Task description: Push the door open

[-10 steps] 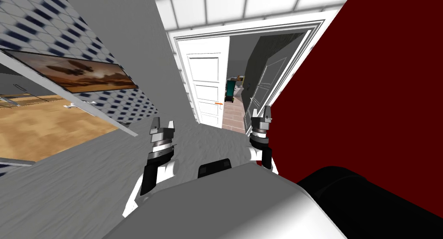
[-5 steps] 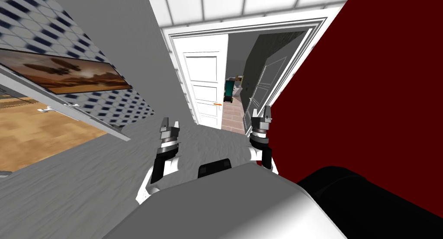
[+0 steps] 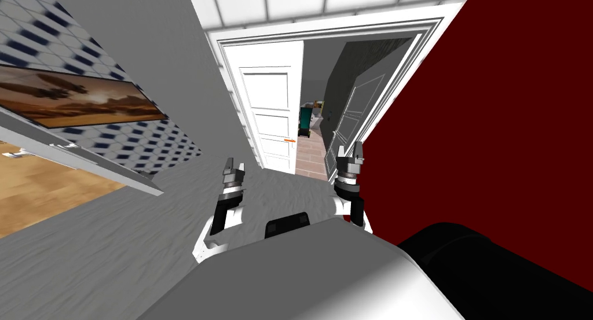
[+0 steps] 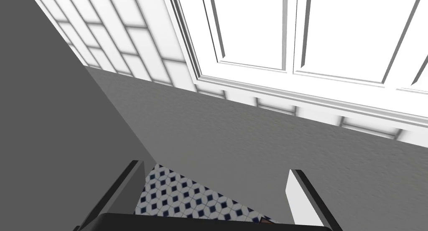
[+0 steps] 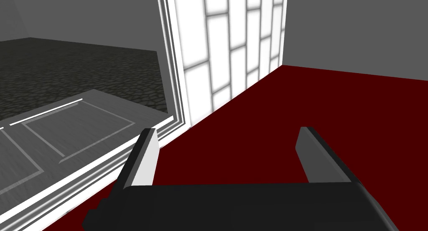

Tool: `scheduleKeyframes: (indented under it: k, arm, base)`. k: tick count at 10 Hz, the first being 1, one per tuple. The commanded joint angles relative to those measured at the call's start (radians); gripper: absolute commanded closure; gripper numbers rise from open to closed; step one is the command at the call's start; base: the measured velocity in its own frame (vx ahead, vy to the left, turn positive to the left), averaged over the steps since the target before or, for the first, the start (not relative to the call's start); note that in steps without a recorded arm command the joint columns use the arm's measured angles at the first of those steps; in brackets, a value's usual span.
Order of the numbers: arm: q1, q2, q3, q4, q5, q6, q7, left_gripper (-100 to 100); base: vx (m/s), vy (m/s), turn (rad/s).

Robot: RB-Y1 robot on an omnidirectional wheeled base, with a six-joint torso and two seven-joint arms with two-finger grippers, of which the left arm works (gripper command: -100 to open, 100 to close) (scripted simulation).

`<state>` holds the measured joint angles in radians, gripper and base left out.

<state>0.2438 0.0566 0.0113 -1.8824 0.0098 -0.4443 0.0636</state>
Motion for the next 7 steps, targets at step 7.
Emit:
scheduleKeyframes:
  k: [7]
  arm:
    - [-0.103, 0.011, -0.01, 0.172, -0.001, -0.006, -0.005, -100]
  base:
    - [0.077, -0.008, -0.04]
